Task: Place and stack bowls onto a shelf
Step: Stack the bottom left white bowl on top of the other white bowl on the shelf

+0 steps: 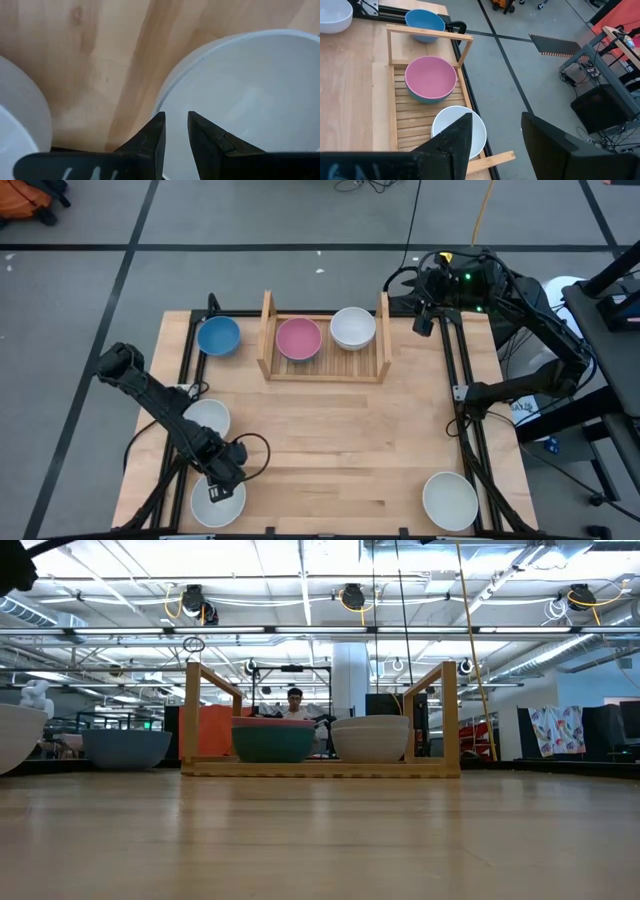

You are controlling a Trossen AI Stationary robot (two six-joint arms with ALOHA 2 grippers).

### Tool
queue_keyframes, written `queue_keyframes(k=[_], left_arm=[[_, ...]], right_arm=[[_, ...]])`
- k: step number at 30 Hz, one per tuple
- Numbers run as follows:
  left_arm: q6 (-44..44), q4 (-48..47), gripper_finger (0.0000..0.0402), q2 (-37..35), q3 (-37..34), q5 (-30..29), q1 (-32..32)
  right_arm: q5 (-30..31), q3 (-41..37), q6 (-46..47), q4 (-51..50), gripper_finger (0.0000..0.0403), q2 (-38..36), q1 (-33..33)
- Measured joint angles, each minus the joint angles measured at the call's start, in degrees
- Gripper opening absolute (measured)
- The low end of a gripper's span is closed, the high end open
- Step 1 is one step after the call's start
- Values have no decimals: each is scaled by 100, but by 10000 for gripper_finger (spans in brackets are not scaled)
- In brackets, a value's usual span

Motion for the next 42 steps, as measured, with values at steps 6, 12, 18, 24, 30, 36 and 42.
queue_keyframes(k=[6, 12, 18, 24, 30, 36, 42], left_arm=[[-69, 64, 88, 0, 178, 105, 40], [-70, 38, 88, 2, 321, 94, 37], [-90, -18, 88, 2, 317, -245, 42], [-109, -184, 88, 2, 317, -382, 42], [-90, -216, 88, 2, 317, -632, 42], [-13, -98, 88, 57, 61, -423, 42], [199, 238, 88, 195, -266, -243, 42]], right_arm=[[0, 0, -4, 19, 165, 0, 0], [0, 1, -8, 19, 165, 0, 0], [0, 0, -31, 18, 165, 0, 0], [0, 0, -31, 17, 165, 0, 0], [0, 0, -31, 17, 165, 0, 0], [0, 0, -31, 16, 165, 0, 0], [0, 0, -31, 14, 165, 0, -1]])
